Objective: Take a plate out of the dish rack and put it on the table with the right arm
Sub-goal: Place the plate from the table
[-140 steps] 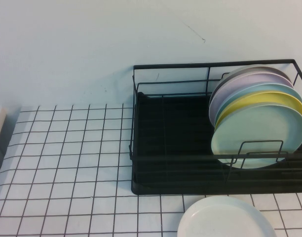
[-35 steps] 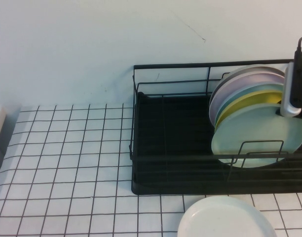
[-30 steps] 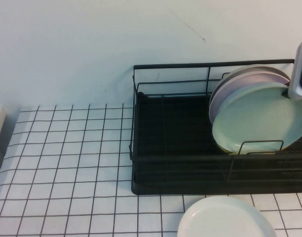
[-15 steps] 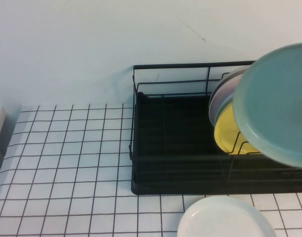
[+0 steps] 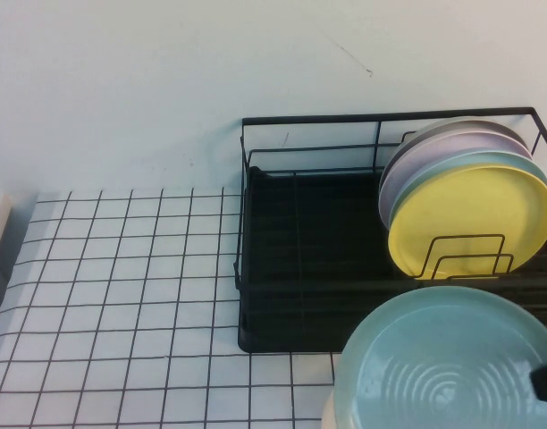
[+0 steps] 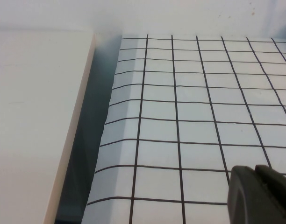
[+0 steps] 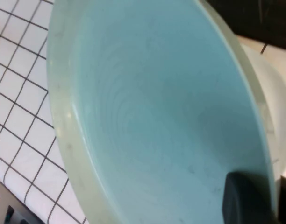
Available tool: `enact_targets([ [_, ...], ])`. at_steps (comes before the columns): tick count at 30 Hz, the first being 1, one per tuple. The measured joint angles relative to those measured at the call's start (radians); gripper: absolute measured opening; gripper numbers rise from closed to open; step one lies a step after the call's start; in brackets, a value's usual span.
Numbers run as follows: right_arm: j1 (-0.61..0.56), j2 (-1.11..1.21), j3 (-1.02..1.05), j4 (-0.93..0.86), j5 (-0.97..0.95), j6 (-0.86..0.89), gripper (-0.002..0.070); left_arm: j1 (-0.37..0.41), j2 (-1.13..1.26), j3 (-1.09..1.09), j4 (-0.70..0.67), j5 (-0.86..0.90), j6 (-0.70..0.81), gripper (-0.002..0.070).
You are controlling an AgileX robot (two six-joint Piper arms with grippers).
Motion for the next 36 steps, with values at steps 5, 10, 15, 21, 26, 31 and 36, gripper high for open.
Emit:
enact_targets([
  [5,0.0,0.17,0.067,0.161,-0.077,-0.195,0.0069,0.0,0.0,0.0,0.0,0.0,0.0,-0.0003],
  [10,0.0,0.317,0.067,0.247,-0.128,-0.34,0.0069,0.0,0.0,0.0,0.0,0.0,0.0,-0.0003],
  [15,0.0,0.397,0.067,0.229,-0.165,-0.38,0.007,0.0,0.0,0.0,0.0,0.0,0.0,-0.0003],
  [21,0.0,0.42,0.067,0.22,-0.19,-0.442,0.017,0.0,0.0,0.0,0.0,0.0,0.0,-0.0003],
  [26,0.0,0.422,0.067,0.211,-0.195,-0.522,0.0363,0.0,0.0,0.0,0.0,0.0,0.0,-0.0003],
  [31,0.0,0.422,-0.011,0.029,-0.116,-0.472,0.0416,0.0,0.0,0.0,0.0,0.0,0.0,-0.0003],
  [36,0.0,0.417,-0.158,-0.224,0.059,-0.24,0.0398,0.0,0.0,0.0,0.0,0.0,0.0,-0.0003],
])
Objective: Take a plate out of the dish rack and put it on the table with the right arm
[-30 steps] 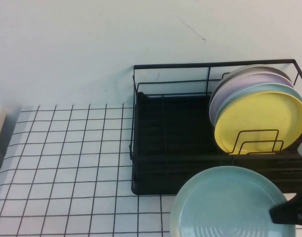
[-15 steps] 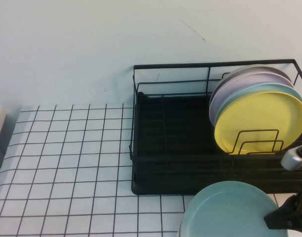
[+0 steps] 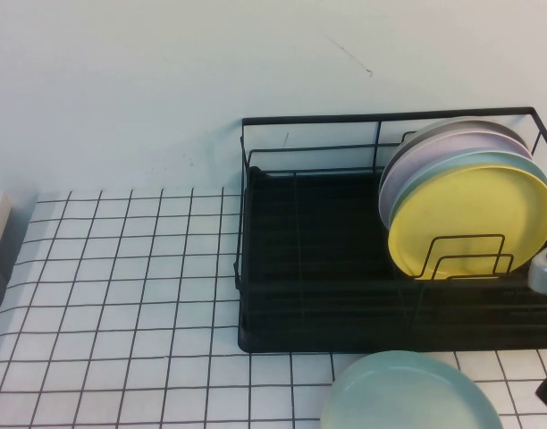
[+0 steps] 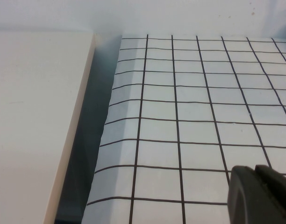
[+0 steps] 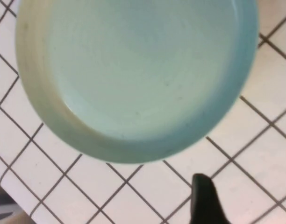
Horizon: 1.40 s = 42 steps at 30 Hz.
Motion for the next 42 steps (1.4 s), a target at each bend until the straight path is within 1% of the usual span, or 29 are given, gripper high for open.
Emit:
enact_targets([
  [3,0.0,-0.042,-0.059,-0.04,0.046,0.079,0.0319,0.0,0.0,0.0,0.0,0.0,0.0,-0.0003],
  [6,0.0,-0.143,-0.076,-0.015,0.039,0.088,0.0204,0.0,0.0,0.0,0.0,0.0,0.0,-0.0004],
  [8,0.0,-0.242,-0.076,0.012,0.02,0.062,0.0113,0.0,0.0,0.0,0.0,0.0,0.0,-0.0003],
  [9,0.0,-0.285,-0.076,0.025,0.009,0.055,0.008,0.0,0.0,0.0,0.0,0.0,0.0,-0.0003],
  [10,0.0,-0.342,-0.074,0.039,-0.01,0.045,0.0052,0.0,0.0,0.0,0.0,0.0,0.0,-0.0003],
  [12,0.0,-0.459,-0.066,0.063,-0.056,0.036,0.0022,0.0,0.0,0.0,0.0,0.0,0.0,-0.0003],
  [17,0.0,-0.705,-0.018,0.126,-0.15,0.03,0.0001,0.0,0.0,0.0,0.0,0.0,0.0,-0.0003],
  [20,0.0,-0.806,0.028,0.182,-0.185,0.028,-0.0001,0.0,0.0,0.0,0.0,0.0,0.0,-0.0003],
  [24,0.0,-0.896,0.085,0.244,-0.198,0.028,-0.0002,0.0,0.0,0.0,0.0,0.0,0.0,-0.0003],
  [28,0.0,-0.93,0.113,0.275,-0.19,0.028,-0.0002,0.0,0.0,0.0,0.0,0.0,0.0,-0.0003],
  [31,0.0,-0.934,0.117,0.27,-0.167,0.028,-0.0002,0.0,0.0,0.0,0.0,0.0,0.0,-0.0003],
  [35,0.0,-0.936,0.137,0.139,-0.182,0.028,-0.0002,0.0,0.0,0.0,0.0,0.0,0.0,-0.0003],
  [38,0.007,-0.938,0.167,0.061,-0.291,0.023,-0.0002,0.0,0.0,0.0,0.0,0.0,0.0,-0.0003],
  [40,0.034,-0.938,0.202,0.022,-0.448,0.015,-0.0002,0.0,0.0,0.0,0.0,0.0,0.0,-0.0003],
  [42,0.064,-0.938,0.254,0.009,-0.647,0.012,-0.0002,0.0,0.0,0.0,0.0,0.0,0.0,-0.0003],
])
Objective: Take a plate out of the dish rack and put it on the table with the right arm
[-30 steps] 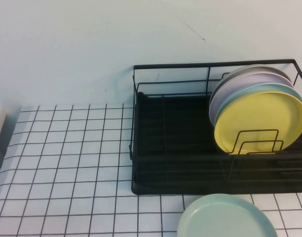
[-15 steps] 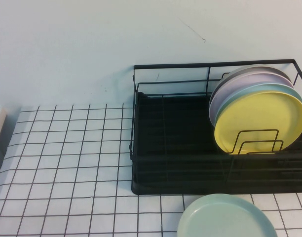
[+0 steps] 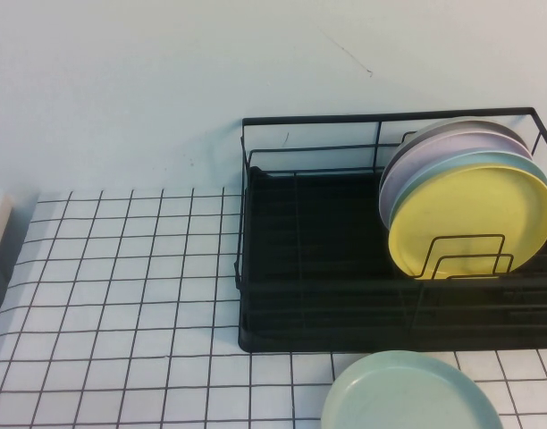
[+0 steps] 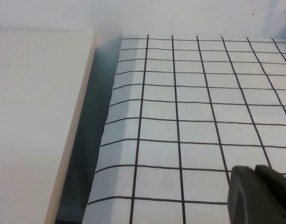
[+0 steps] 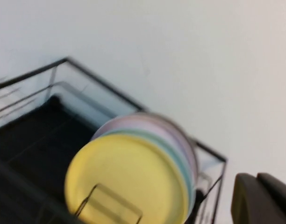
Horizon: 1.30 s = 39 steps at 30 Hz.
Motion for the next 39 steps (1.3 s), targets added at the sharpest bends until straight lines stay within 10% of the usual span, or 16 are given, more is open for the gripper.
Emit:
enact_targets([
  [6,0.023,-0.007,0.183,0.0,-0.446,-0.005,-0.0002,0.0,0.0,0.0,0.0,0.0,0.0,-0.0003],
  [19,-0.104,-0.377,0.592,0.036,-0.565,0.013,-0.0002,0.0,0.0,0.0,0.0,0.0,0.0,-0.0003],
  [31,-0.176,-0.557,0.657,-0.487,-0.115,0.693,-0.0002,0.0,0.0,0.0,0.0,0.0,0.0,-0.0003],
  [39,-0.185,-0.562,0.655,-0.538,-0.033,0.766,-0.0002,0.0,0.0,0.0,0.0,0.0,0.0,-0.0003],
])
